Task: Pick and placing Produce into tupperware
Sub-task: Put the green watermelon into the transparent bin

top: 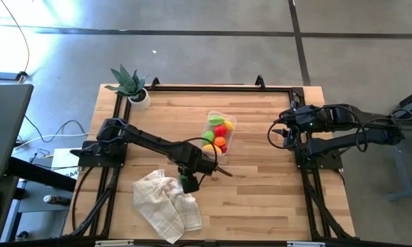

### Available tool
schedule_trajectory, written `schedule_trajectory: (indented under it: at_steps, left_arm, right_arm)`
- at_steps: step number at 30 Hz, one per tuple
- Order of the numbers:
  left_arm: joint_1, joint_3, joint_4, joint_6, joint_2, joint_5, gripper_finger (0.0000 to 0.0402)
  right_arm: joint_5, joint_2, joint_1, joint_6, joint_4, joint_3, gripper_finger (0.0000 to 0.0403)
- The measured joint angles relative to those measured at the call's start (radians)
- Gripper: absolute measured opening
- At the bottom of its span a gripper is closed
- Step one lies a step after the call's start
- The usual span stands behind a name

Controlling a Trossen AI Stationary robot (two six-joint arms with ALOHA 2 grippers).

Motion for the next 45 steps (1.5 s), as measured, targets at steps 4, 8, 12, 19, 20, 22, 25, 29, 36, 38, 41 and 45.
schedule_trajectory:
  at_steps: [4, 8, 12, 19, 20, 22, 25, 29, 36, 38, 41, 45]
  left_arm:
    - [-0.003, -0.017, 0.016, -0.002, 0.000, -0.005, 0.0271]
    - [-0.003, -0.017, 0.024, 0.011, -0.001, -0.044, 0.0271]
    - [-0.009, -0.017, 0.035, 0.017, -0.001, -0.048, 0.0271]
    - [-0.008, -0.017, 0.035, 0.019, -0.001, -0.027, 0.0271]
    - [-0.008, -0.017, 0.035, 0.019, -0.001, -0.024, 0.0271]
    - [-0.008, -0.017, 0.035, 0.028, -0.001, -0.016, 0.0271]
    - [-0.008, -0.017, 0.035, 0.035, -0.001, 0.004, 0.0271]
    - [-0.008, -0.017, 0.036, 0.009, -0.001, 0.042, 0.0271]
    - [-0.008, -0.017, 0.038, -0.009, -0.001, 0.055, 0.0280]
    - [-0.008, -0.017, 0.037, -0.016, -0.001, 0.054, 0.0293]
    - [-0.008, -0.017, 0.038, -0.019, -0.001, 0.056, 0.0320]
    - [-0.008, -0.017, 0.038, -0.020, -0.001, 0.061, 0.0349]
  right_arm:
    - [0.000, 0.000, 0.000, 0.000, 0.000, 0.000, 0.0156]
    - [0.000, 0.000, 0.000, 0.000, 0.000, 0.000, 0.0156]
    - [0.000, 0.000, 0.000, 0.000, 0.000, 0.000, 0.0156]
    - [0.000, 0.000, 0.000, 0.000, 0.000, 0.000, 0.0156]
    - [0.000, 0.000, 0.000, 0.000, 0.000, 0.000, 0.0156]
    - [0.000, 0.000, 0.000, 0.000, 0.000, 0.000, 0.0156]
    - [0.000, 0.000, 0.000, 0.000, 0.000, 0.000, 0.0156]
    - [0.000, 0.000, 0.000, 0.000, 0.000, 0.000, 0.0156]
    - [0.000, 0.000, 0.000, 0.000, 0.000, 0.000, 0.0156]
    - [0.000, 0.000, 0.000, 0.000, 0.000, 0.000, 0.0156]
    - [0.000, 0.000, 0.000, 0.000, 0.000, 0.000, 0.0156]
    - [0.000, 0.000, 0.000, 0.000, 0.000, 0.000, 0.0156]
